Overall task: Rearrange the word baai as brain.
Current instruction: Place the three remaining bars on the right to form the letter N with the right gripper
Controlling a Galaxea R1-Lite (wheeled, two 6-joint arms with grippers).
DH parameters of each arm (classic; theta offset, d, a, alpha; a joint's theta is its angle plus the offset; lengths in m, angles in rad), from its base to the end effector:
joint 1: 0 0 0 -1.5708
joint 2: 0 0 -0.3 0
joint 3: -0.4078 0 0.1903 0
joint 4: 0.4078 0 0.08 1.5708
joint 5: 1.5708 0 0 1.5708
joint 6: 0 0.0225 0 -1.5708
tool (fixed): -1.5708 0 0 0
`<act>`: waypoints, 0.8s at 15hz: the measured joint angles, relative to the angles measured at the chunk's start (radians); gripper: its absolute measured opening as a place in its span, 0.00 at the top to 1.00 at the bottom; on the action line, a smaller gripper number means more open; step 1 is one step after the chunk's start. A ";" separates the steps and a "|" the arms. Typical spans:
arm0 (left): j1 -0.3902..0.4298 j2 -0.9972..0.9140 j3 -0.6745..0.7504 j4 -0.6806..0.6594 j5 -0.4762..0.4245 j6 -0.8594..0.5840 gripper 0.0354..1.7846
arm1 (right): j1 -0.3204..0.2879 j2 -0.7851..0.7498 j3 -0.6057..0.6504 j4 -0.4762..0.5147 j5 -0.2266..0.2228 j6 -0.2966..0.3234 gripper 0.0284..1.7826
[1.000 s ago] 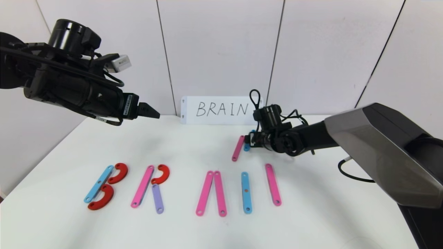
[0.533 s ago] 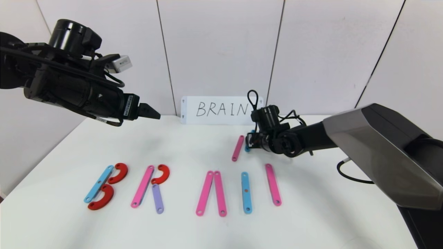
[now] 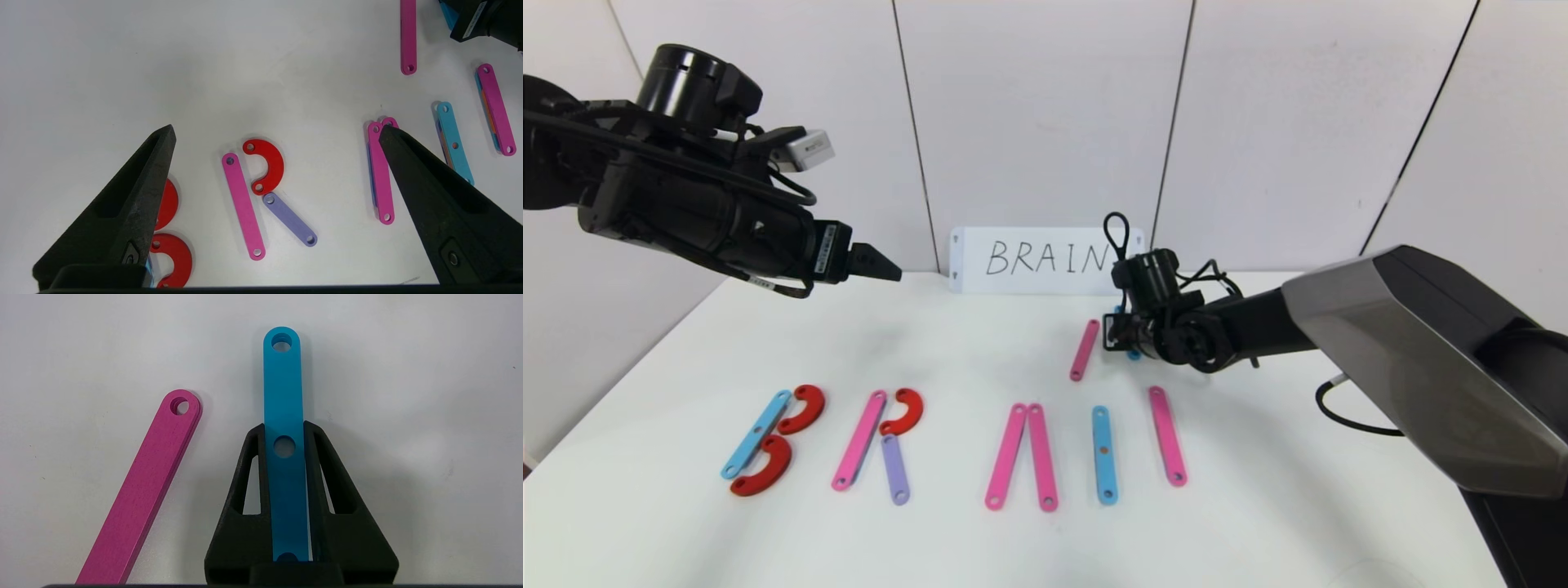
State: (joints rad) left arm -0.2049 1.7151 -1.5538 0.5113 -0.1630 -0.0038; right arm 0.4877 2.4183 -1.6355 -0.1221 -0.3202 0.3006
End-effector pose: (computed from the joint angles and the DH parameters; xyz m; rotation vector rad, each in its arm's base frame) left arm 0.3005 -0.0662 0.2796 0.0106 0.6768 -0.3526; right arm 0.4291 0.2196 0.0667 0.0307 0.6237 0.0683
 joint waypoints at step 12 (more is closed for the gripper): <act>0.000 0.000 0.000 -0.002 0.000 0.000 0.03 | -0.010 -0.204 0.210 -0.014 0.062 -0.014 0.86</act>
State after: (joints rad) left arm -0.2045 1.7151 -1.5538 0.5094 -0.1634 -0.0043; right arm 0.4772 2.2143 -1.4260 -0.1360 -0.2583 0.2866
